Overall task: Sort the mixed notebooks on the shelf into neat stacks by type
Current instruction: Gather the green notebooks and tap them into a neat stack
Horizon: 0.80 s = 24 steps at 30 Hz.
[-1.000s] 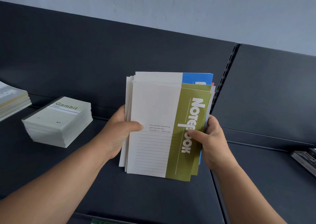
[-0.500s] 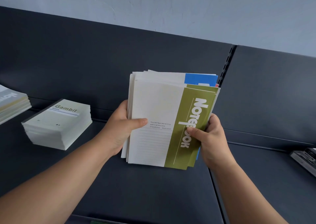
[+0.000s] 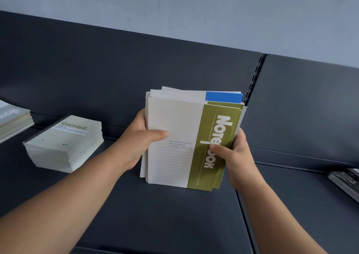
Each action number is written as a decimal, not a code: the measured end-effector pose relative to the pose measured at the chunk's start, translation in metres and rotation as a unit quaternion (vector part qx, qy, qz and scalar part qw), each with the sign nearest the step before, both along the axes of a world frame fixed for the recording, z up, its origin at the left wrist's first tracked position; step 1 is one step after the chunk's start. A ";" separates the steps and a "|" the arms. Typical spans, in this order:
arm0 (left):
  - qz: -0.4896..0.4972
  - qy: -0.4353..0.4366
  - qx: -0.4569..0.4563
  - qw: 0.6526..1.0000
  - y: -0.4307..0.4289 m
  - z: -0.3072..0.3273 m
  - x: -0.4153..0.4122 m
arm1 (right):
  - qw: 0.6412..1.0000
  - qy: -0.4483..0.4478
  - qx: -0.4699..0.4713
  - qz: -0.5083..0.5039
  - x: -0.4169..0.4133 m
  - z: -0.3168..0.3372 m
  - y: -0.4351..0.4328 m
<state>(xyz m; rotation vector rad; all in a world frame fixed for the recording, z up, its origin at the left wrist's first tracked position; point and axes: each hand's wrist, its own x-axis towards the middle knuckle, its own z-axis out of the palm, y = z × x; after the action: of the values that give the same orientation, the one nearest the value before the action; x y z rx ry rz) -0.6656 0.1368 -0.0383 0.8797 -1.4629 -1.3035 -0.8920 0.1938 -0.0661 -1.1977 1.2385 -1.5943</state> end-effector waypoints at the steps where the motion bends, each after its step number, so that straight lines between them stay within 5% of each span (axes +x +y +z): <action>1: 0.001 0.001 -0.005 1.000 0.001 0.001 0.000 | 1.000 0.000 0.000 0.001 0.000 0.000 0.000; 24: -0.020 -0.012 0.007 1.000 -0.001 0.014 0.000 | 0.999 -0.006 0.012 0.046 0.018 0.008 -0.004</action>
<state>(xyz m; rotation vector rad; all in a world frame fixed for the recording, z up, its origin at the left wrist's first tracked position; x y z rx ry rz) -0.6658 0.1362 -0.0248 0.8824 -1.4982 -1.3373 -0.8735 0.1897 -0.0578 -1.2117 1.1739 -1.5130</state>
